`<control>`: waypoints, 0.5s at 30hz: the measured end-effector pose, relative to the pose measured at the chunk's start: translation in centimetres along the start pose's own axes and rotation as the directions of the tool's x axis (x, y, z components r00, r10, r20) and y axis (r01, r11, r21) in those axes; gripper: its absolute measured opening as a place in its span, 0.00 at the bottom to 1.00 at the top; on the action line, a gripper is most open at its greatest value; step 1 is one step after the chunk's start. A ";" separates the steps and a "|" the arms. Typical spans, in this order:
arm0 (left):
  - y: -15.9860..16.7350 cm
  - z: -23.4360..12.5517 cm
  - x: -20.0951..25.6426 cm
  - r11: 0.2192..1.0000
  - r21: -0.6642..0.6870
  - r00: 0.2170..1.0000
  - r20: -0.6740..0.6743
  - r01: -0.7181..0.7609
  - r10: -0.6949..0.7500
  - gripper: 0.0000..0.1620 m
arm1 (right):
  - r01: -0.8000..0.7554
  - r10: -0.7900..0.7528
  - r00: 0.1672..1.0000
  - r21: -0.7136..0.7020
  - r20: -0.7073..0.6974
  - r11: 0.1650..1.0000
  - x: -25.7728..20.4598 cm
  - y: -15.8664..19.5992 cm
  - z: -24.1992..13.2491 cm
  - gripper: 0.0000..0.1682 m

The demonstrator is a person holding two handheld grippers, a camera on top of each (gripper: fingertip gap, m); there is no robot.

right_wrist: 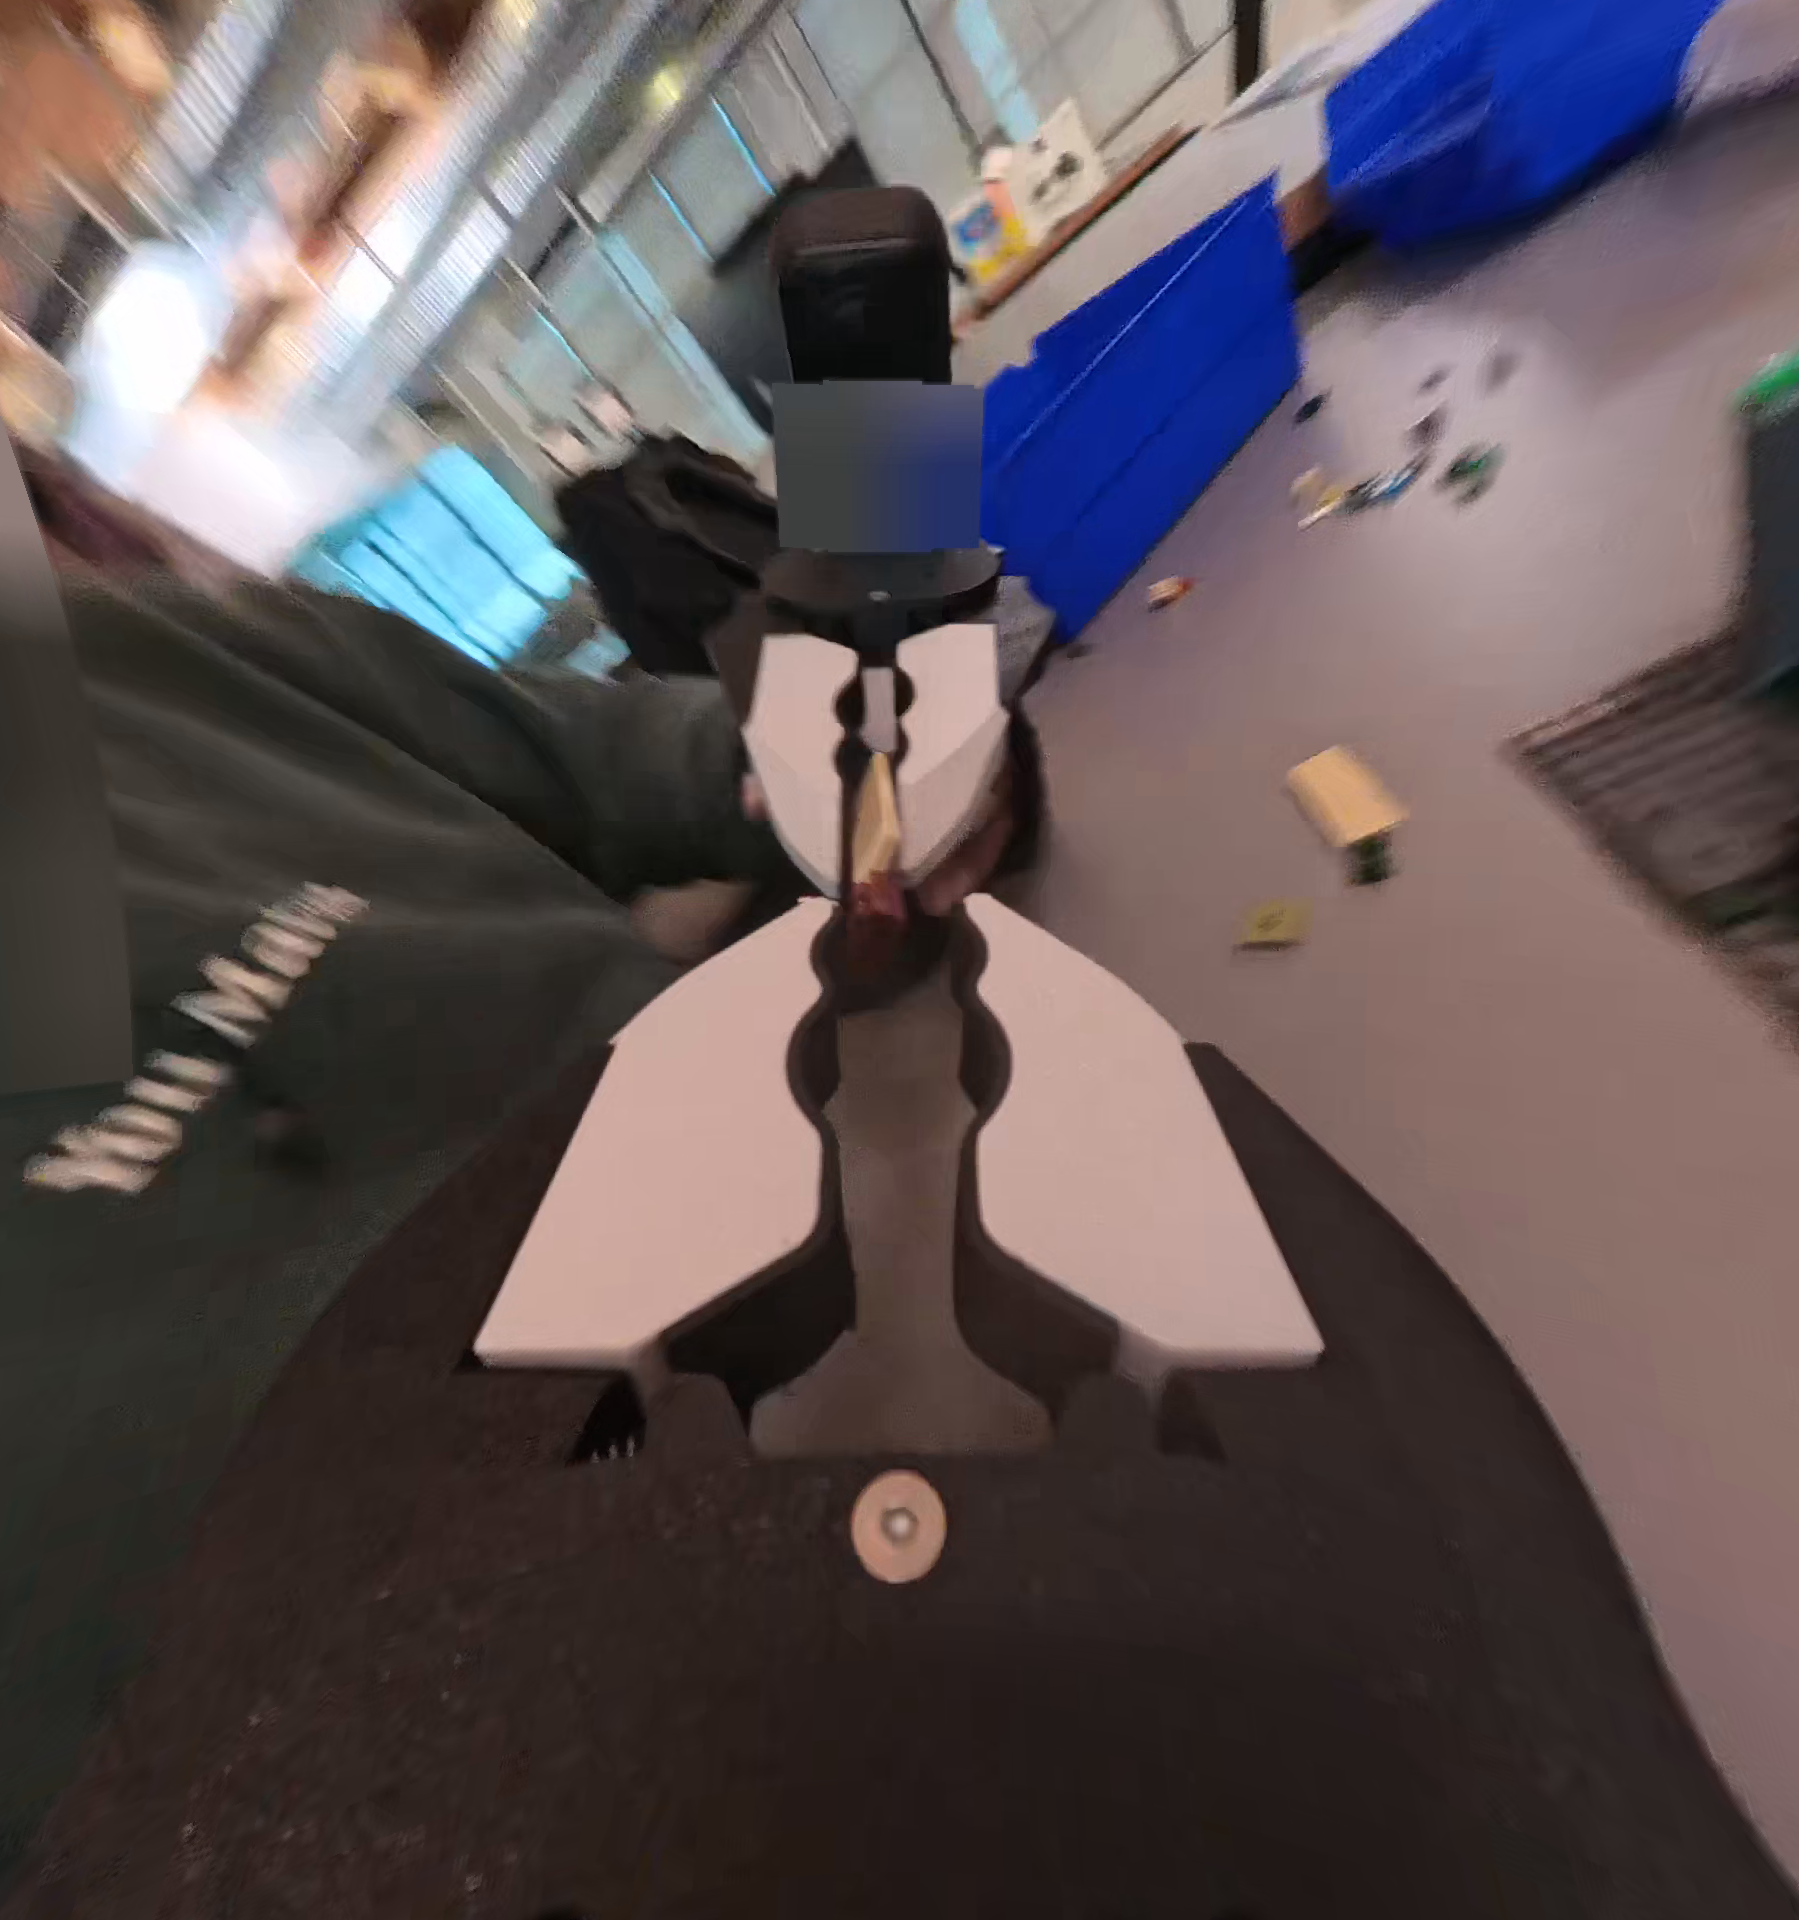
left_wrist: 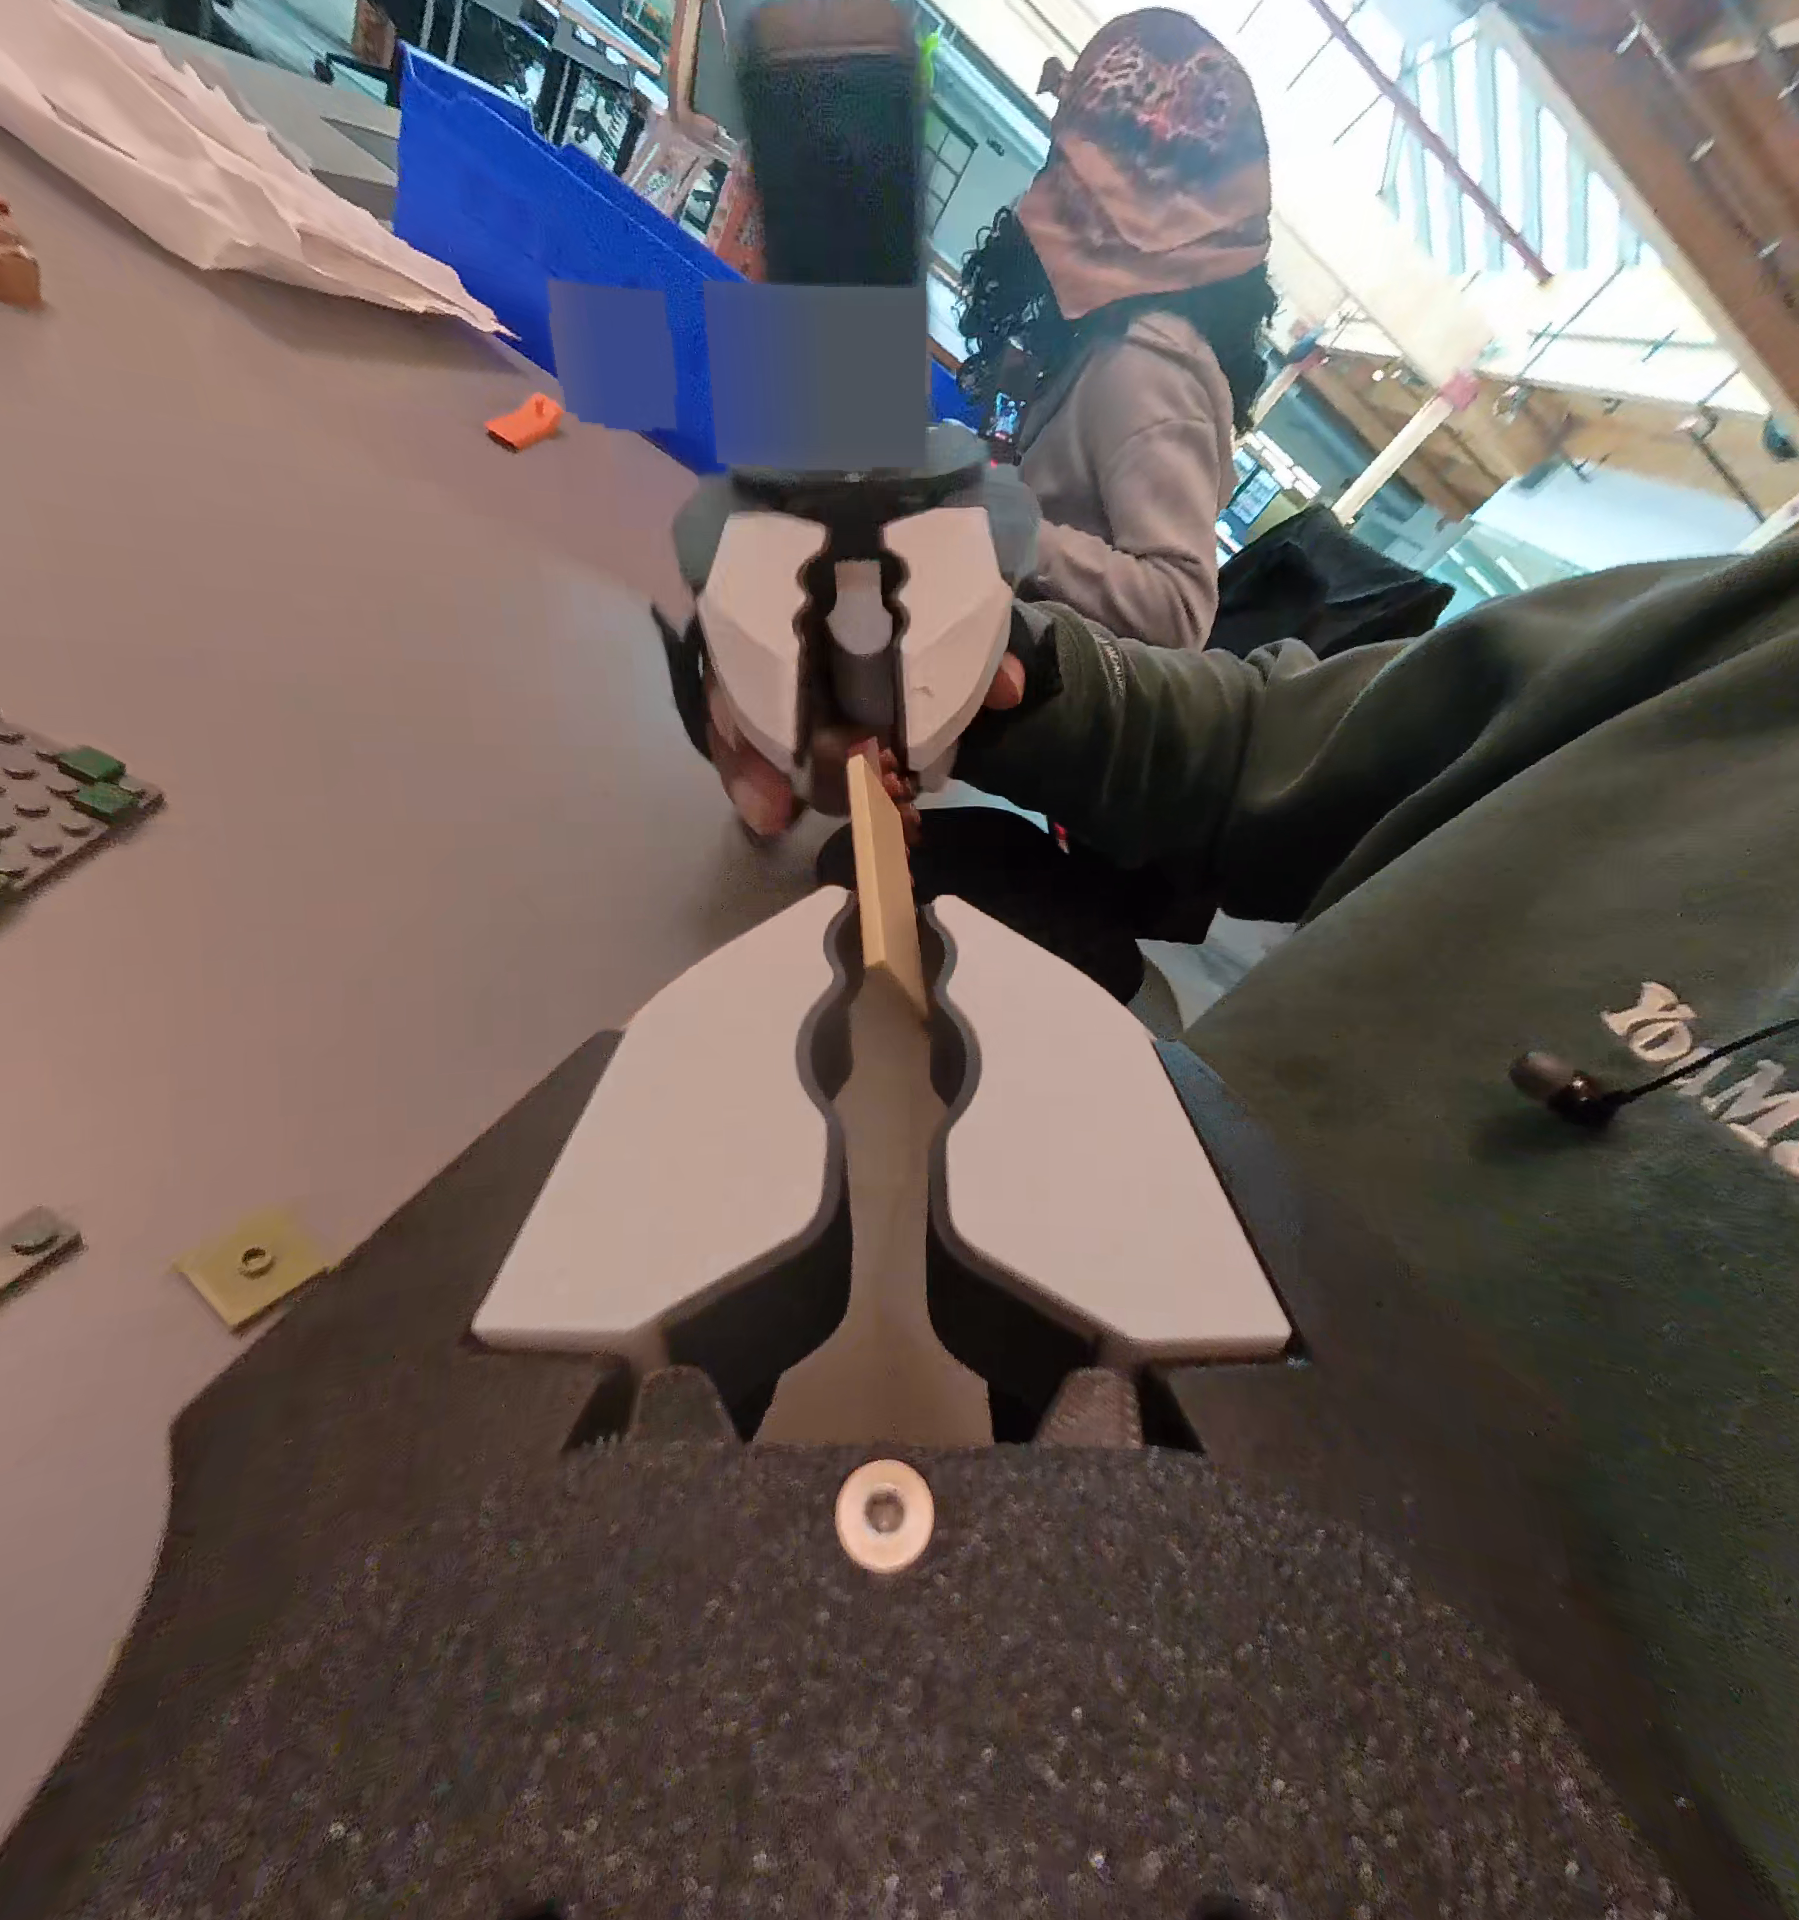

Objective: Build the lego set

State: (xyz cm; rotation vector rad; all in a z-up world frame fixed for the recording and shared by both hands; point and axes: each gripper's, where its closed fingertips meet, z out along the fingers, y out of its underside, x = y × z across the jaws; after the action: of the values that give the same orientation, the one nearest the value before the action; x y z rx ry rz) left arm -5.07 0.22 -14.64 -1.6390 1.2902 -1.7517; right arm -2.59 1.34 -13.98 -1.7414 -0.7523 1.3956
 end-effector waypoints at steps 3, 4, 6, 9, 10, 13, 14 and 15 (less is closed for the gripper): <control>0.1 0.0 -0.2 0.997 -0.007 0.997 -0.024 0.071 -0.071 0.06 | 0.377 -0.402 0.903 -0.169 -0.148 0.910 0.3 0.5 -0.5 0.17; 0.1 0.0 -0.3 0.996 -0.007 0.995 -0.028 0.094 -0.095 0.06 | 0.468 -0.511 0.843 -0.238 -0.169 0.851 0.3 0.8 -0.4 0.19; 0.2 0.2 -0.5 0.992 -0.022 0.991 -0.038 0.126 -0.127 0.06 | 0.585 -0.659 0.732 -0.335 -0.173 0.738 0.0 1.1 0.2 0.21; 0.4 0.5 -0.6 0.988 -0.036 0.987 -0.052 0.150 -0.152 0.06 | 0.638 -0.744 0.653 -0.424 -0.145 0.643 0.2 1.6 0.8 0.17; 0.4 0.6 -0.6 0.988 -0.039 0.987 -0.055 0.149 -0.151 0.05 | 0.643 -0.748 0.650 -0.430 -0.131 0.634 0.2 1.8 0.9 0.12; 0.5 0.6 -0.8 0.993 -0.050 0.994 -0.030 0.104 -0.106 0.06 | 0.620 -0.720 0.686 -0.432 -0.106 0.654 0.4 2.0 0.8 0.10; 0.7 0.4 -1.0 0.996 -0.070 0.998 -0.004 0.062 -0.063 0.08 | 0.603 -0.702 0.705 -0.435 -0.102 0.669 0.7 2.0 0.7 0.10; 0.9 0.1 -1.3 0.995 -0.101 0.999 0.032 0.009 -0.006 0.12 | 0.583 -0.683 0.724 -0.442 -0.099 0.682 1.1 2.2 0.4 0.10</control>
State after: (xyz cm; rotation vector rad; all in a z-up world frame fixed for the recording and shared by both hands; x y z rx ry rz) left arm -4.95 0.81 -16.11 -1.7217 1.3804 -1.6832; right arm -2.79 1.17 -16.44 -1.6415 -1.3943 0.5412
